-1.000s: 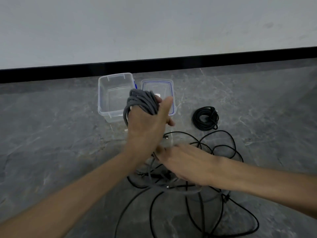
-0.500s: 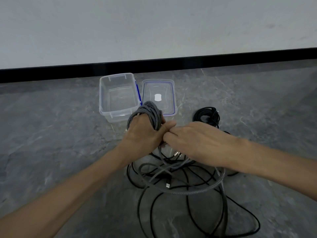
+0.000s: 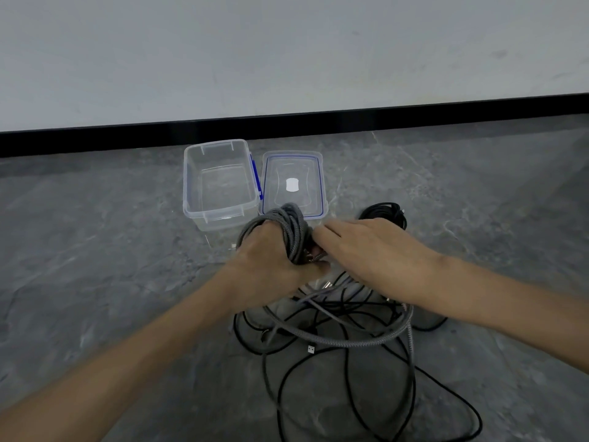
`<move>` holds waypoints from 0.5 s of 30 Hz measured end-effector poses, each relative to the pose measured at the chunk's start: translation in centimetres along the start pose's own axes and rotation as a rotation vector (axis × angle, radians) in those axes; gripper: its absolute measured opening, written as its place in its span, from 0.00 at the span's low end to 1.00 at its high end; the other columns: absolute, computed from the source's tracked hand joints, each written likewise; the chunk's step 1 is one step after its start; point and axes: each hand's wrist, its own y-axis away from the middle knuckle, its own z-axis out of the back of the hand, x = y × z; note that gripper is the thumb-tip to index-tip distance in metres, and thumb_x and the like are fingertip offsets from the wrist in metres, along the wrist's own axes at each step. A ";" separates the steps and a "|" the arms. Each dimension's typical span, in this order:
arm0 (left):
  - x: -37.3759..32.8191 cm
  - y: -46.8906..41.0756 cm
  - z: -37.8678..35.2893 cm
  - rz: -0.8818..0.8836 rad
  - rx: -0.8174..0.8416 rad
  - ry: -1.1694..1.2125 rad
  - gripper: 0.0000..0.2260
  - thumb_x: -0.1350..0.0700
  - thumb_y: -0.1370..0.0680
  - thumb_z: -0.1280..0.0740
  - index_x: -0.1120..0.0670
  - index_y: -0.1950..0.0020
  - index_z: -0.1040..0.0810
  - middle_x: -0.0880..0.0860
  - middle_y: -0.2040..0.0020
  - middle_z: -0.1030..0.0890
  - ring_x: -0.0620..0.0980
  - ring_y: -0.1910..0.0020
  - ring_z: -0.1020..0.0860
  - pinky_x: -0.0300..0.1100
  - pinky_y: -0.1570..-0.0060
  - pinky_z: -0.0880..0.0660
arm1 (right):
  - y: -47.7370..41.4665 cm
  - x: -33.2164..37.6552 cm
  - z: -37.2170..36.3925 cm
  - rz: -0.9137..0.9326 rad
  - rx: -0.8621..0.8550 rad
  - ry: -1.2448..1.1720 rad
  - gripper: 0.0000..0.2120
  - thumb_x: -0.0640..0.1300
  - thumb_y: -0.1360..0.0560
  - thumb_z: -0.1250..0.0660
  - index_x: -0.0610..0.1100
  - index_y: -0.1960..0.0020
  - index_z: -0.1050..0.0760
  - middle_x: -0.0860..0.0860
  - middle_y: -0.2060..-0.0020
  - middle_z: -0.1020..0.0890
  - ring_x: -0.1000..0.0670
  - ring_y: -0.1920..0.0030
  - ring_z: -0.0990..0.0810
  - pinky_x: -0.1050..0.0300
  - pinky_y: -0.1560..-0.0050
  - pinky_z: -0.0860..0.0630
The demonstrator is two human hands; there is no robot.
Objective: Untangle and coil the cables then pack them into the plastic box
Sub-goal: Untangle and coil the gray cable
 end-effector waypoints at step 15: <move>-1.7 -4.7 0.4 0.051 -0.480 -0.017 0.09 0.53 0.27 0.27 0.51 0.48 0.20 0.48 0.63 0.20 0.51 0.58 0.19 0.47 0.51 0.22 | -4.0 -1.6 2.1 -0.490 0.081 -0.370 0.08 0.38 0.25 0.32 0.39 0.51 0.31 0.43 0.56 0.21 0.45 0.57 0.20 0.46 0.54 0.21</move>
